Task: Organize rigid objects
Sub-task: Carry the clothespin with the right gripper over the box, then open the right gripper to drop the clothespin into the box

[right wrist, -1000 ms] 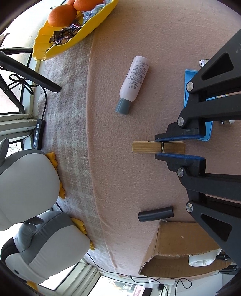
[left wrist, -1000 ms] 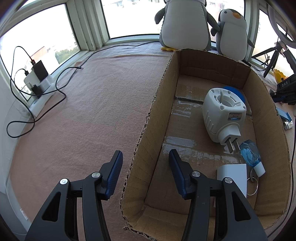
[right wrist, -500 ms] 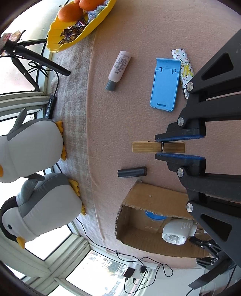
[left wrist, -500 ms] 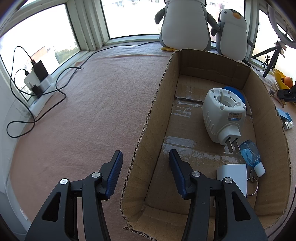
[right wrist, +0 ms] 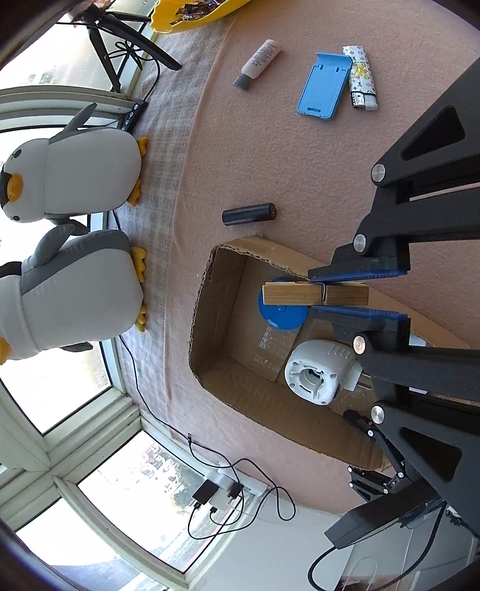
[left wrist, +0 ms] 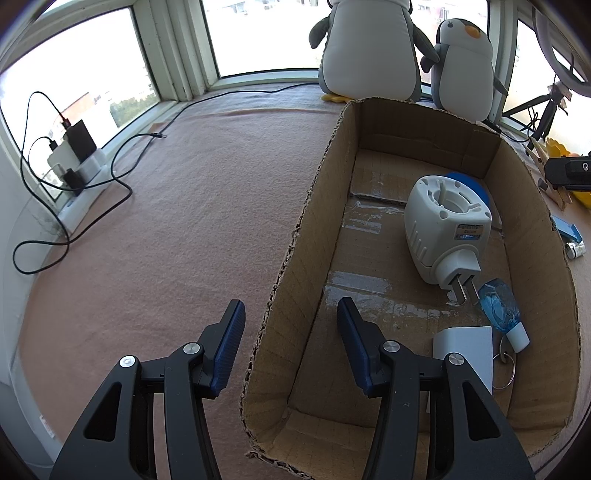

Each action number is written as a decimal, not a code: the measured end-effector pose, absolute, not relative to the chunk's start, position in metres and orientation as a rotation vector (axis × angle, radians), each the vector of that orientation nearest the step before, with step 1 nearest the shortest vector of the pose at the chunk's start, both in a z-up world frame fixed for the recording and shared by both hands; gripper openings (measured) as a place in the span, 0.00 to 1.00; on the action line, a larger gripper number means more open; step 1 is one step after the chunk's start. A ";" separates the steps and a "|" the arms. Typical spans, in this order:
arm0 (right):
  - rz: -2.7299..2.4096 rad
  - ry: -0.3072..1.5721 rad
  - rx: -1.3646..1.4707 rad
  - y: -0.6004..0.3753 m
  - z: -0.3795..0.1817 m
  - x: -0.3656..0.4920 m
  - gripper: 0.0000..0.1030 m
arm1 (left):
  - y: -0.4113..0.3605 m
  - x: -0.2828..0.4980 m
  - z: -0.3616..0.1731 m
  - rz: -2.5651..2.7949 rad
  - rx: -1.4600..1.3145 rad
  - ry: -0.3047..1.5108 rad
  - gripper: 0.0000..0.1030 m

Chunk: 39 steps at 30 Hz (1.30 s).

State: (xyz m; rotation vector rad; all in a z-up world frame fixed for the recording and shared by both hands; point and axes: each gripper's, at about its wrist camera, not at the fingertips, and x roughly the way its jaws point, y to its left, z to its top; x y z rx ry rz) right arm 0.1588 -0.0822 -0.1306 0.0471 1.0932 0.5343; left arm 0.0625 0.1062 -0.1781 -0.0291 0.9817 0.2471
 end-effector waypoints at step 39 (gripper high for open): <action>0.574 1.031 -0.006 -0.078 -0.125 0.148 0.29 | 0.105 0.063 -0.178 0.249 -0.025 0.980 0.50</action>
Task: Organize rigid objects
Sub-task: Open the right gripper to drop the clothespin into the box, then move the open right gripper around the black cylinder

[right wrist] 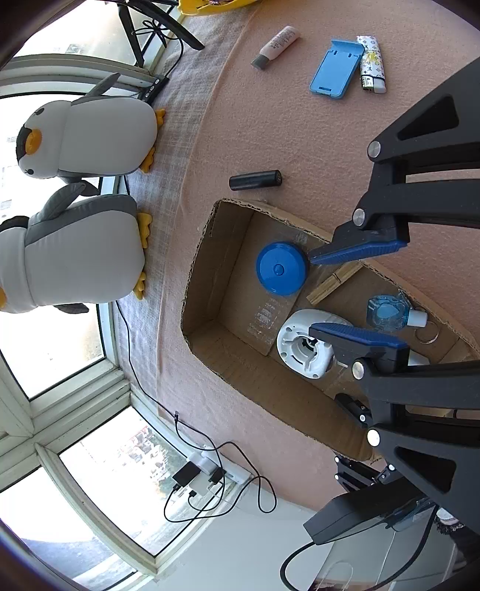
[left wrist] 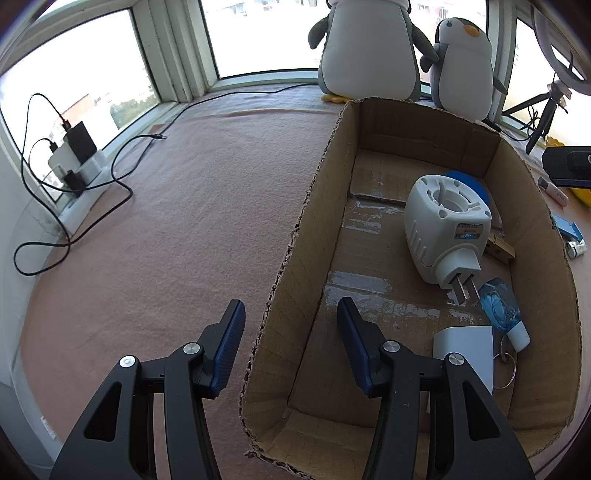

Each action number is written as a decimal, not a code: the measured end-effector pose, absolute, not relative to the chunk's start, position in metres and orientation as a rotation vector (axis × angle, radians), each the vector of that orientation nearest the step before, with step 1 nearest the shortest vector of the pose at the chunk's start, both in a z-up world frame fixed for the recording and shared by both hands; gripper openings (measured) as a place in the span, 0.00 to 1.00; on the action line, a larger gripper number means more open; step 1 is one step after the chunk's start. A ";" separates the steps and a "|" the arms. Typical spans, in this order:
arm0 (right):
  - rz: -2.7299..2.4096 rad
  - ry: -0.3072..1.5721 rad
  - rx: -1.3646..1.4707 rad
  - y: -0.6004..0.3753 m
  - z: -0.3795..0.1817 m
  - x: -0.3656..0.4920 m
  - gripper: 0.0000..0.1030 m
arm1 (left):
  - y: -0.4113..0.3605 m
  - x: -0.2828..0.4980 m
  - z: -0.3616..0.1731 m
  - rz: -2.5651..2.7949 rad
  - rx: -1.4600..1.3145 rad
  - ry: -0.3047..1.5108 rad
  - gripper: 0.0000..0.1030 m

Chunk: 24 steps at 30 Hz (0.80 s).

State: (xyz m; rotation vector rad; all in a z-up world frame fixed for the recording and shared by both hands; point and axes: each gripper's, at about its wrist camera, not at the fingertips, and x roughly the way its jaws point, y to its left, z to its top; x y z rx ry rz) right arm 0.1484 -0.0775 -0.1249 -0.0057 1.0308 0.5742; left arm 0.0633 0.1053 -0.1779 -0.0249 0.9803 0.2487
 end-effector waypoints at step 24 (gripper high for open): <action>0.468 1.073 -0.063 -0.120 -0.167 0.221 0.29 | 0.103 0.064 -0.179 0.257 -0.006 0.986 0.50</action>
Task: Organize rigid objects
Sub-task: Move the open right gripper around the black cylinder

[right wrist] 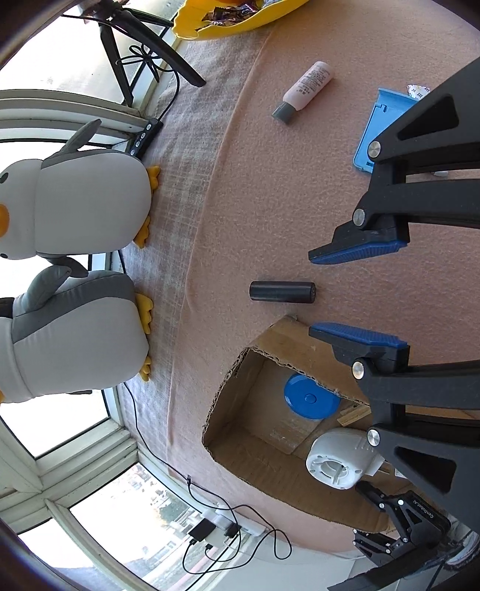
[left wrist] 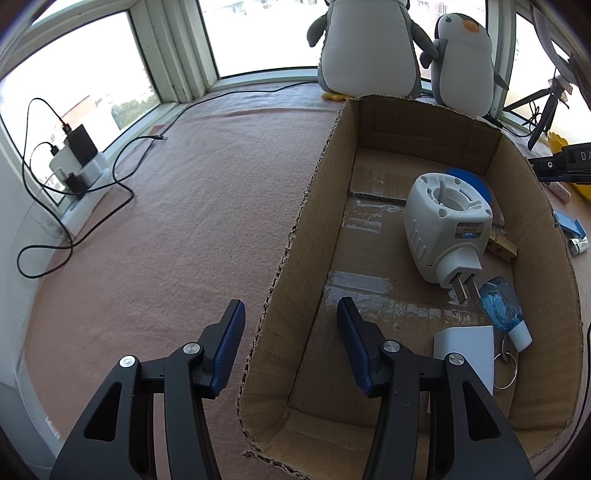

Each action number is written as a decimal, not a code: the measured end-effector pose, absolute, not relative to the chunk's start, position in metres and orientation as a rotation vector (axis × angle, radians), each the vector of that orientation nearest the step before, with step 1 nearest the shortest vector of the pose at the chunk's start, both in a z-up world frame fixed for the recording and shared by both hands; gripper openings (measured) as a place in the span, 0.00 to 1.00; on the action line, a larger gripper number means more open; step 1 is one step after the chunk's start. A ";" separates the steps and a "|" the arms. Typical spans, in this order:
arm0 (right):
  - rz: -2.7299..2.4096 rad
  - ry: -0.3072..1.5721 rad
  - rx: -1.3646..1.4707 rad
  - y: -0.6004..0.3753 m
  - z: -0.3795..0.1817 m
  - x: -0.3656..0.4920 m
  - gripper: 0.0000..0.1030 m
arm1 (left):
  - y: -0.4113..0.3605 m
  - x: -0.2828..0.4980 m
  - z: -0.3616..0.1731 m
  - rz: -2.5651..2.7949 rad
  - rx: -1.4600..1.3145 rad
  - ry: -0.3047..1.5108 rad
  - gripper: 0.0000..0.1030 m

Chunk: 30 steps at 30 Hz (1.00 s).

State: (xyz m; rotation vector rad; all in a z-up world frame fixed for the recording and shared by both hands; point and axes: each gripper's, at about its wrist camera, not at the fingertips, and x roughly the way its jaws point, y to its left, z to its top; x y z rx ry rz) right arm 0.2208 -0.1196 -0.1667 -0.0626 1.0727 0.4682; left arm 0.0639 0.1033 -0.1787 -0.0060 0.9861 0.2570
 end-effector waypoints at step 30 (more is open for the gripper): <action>0.437 1.118 -0.168 -0.099 -0.201 0.268 0.16 | 0.103 0.064 -0.180 0.259 -0.009 0.989 0.50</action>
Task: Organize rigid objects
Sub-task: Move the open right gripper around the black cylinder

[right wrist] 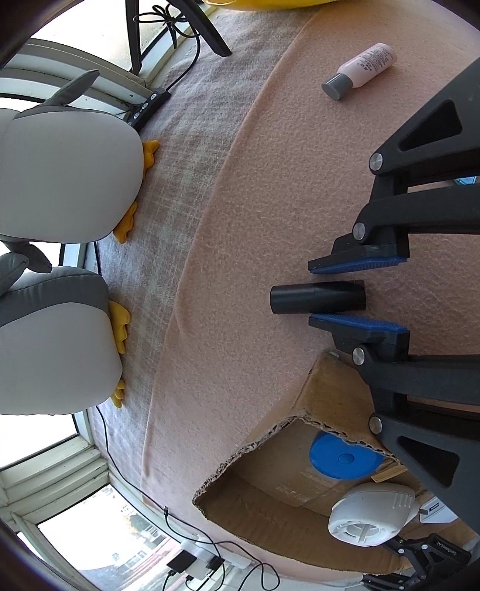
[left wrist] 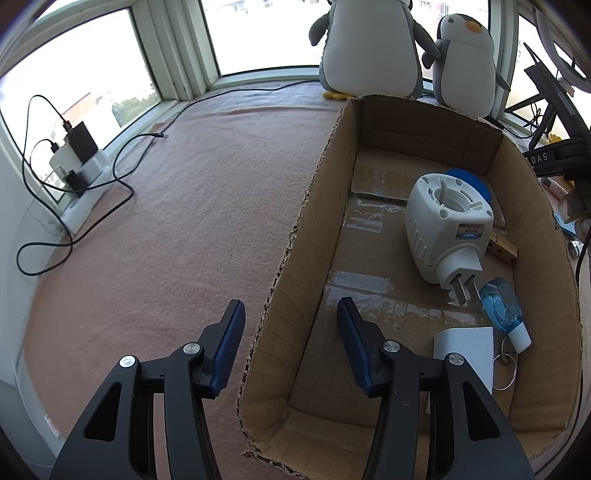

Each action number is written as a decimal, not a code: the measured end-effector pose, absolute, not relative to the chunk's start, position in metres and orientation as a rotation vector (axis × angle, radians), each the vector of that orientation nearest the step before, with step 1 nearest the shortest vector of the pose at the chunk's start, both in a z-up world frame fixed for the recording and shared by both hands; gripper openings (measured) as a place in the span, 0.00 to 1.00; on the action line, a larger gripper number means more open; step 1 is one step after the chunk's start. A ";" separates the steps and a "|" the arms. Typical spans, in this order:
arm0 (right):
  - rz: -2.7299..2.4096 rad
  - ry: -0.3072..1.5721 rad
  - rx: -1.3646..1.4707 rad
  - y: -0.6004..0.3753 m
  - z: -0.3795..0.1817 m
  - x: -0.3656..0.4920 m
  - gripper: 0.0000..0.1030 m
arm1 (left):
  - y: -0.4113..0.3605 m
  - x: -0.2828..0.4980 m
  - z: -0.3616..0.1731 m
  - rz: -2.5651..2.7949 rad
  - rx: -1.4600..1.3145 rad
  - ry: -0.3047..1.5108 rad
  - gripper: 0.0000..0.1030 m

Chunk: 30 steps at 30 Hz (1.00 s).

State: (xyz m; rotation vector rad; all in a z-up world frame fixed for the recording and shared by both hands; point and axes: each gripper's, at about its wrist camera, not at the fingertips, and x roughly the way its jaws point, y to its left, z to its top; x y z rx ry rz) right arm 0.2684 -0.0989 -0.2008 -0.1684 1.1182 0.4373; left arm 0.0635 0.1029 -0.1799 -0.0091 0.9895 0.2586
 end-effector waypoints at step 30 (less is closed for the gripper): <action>0.557 1.016 -0.017 -0.093 -0.132 0.154 0.14 | 0.103 0.059 -0.181 0.255 -0.033 0.971 0.50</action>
